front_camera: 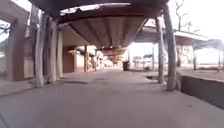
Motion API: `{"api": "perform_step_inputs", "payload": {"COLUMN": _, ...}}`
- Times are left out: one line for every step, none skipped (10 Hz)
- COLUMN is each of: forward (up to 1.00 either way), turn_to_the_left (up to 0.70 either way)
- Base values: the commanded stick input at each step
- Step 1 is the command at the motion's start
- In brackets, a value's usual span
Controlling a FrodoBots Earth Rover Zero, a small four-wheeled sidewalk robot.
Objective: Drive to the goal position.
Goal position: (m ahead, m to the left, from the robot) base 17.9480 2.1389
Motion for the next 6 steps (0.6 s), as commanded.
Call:
{"api": "perform_step_inputs", "payload": {"forward": 0.70, "turn_to_the_left": 0.00}}
{"api": "perform_step_inputs", "payload": {"forward": 0.70, "turn_to_the_left": 0.00}}
{"api": "perform_step_inputs", "payload": {"forward": 0.70, "turn_to_the_left": 0.00}}
{"api": "perform_step_inputs", "payload": {"forward": 0.70, "turn_to_the_left": 0.00}}
{"api": "perform_step_inputs", "payload": {"forward": 0.70, "turn_to_the_left": 0.00}}
{"api": "perform_step_inputs", "payload": {"forward": 0.70, "turn_to_the_left": 0.00}}
